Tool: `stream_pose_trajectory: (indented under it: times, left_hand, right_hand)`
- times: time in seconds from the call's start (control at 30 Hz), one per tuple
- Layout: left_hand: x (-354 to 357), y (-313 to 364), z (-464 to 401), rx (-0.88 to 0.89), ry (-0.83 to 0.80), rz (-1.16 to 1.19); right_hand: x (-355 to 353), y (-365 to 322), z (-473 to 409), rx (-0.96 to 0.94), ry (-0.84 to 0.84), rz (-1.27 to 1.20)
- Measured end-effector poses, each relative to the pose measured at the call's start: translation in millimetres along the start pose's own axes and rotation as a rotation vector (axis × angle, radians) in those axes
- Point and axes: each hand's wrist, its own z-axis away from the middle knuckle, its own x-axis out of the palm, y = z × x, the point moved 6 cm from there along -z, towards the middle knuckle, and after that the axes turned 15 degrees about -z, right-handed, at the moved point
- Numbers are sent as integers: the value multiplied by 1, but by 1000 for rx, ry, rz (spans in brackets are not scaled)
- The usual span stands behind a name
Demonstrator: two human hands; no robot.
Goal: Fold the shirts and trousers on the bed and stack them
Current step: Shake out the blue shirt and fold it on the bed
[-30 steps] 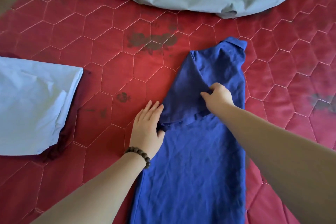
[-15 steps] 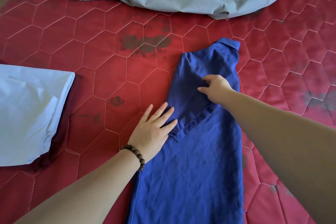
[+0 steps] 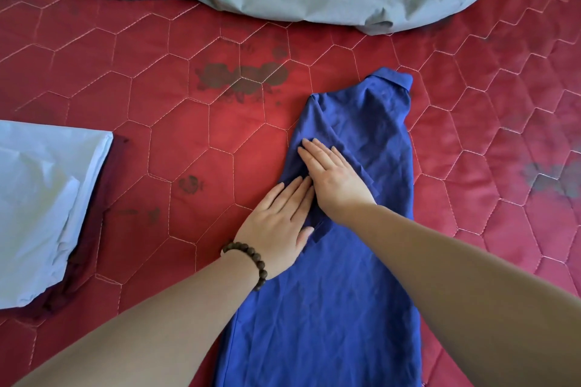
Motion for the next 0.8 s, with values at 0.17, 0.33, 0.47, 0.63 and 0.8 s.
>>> stream_pose_trajectory:
  times: [0.17, 0.33, 0.47, 0.63, 0.8]
  left_hand:
    - [3, 2, -2, 37, 56, -16]
    - [9, 2, -2, 37, 32, -14]
    - [9, 2, -2, 32, 22, -25]
    - [7, 3, -2, 31, 49, -57]
    - [9, 5, -1, 10, 53, -91]
  right_hand:
    - [-6, 20, -24, -16, -74, 199]
    - [-20, 46, -54, 104, -15, 278]
    - [-35, 50, -57, 222, 169, 246]
    - [-10, 3, 9, -13, 254, 133]
    - [-6, 38, 61, 202, 189, 195]
